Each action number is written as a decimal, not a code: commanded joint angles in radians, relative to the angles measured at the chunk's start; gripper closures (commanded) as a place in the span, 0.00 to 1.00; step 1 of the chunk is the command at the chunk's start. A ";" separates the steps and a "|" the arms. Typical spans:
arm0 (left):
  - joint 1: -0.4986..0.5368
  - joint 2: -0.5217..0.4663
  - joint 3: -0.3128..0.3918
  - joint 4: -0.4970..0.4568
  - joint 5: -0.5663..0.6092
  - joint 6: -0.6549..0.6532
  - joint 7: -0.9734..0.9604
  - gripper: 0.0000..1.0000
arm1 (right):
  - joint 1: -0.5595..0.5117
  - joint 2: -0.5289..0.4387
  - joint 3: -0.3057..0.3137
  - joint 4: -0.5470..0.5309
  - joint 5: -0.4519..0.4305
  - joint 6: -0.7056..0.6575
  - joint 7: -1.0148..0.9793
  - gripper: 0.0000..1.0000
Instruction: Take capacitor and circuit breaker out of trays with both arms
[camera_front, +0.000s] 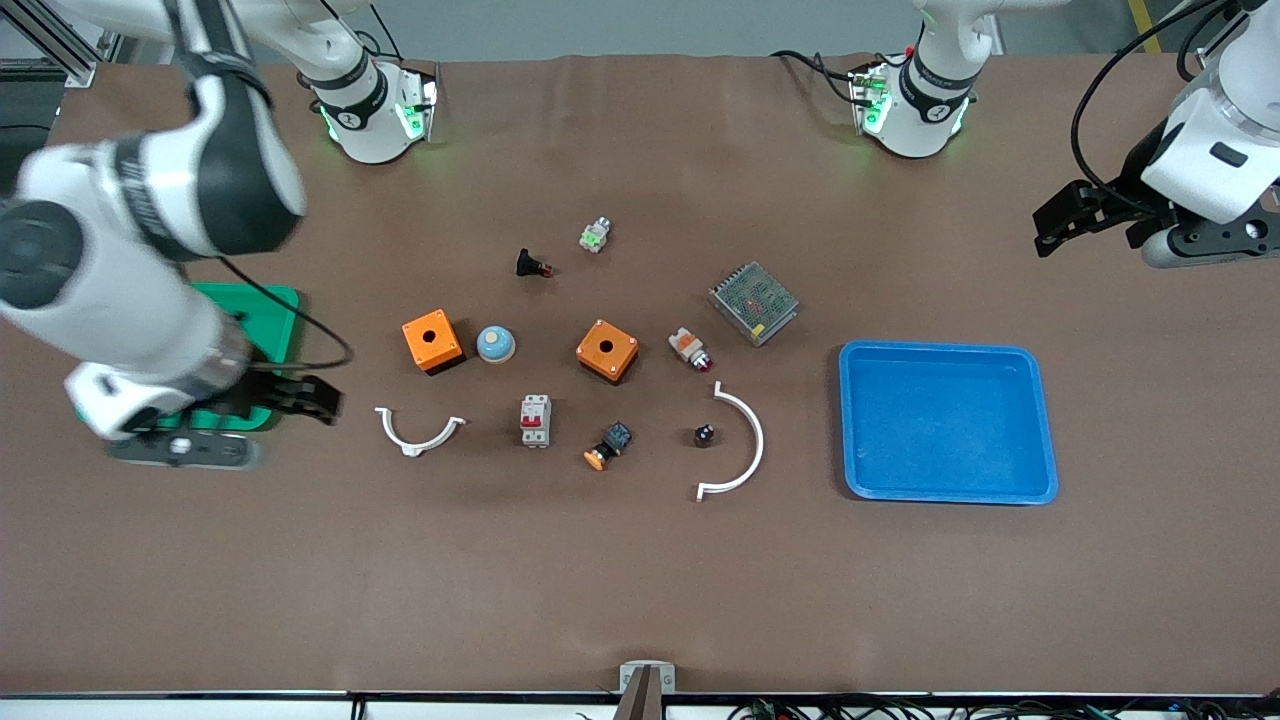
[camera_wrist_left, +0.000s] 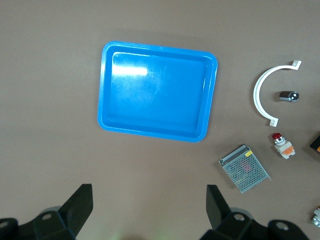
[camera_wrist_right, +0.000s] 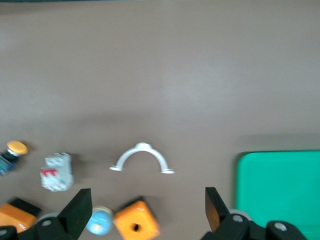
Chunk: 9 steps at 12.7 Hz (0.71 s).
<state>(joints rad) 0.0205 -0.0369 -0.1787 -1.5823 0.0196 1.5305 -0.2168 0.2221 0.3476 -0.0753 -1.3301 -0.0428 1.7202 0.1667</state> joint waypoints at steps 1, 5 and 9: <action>0.012 -0.017 -0.008 -0.012 0.019 0.014 0.068 0.00 | -0.084 -0.123 -0.003 -0.052 0.001 -0.063 -0.130 0.00; 0.015 -0.017 -0.008 -0.008 0.010 0.016 0.070 0.00 | -0.134 -0.226 -0.004 -0.064 0.063 -0.203 -0.241 0.00; 0.016 -0.020 -0.008 -0.007 0.003 0.011 0.068 0.00 | -0.164 -0.298 -0.004 -0.167 0.064 -0.214 -0.251 0.00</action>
<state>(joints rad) 0.0234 -0.0383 -0.1784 -1.5810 0.0201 1.5360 -0.1703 0.0779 0.1068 -0.0902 -1.4151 0.0002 1.4948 -0.0715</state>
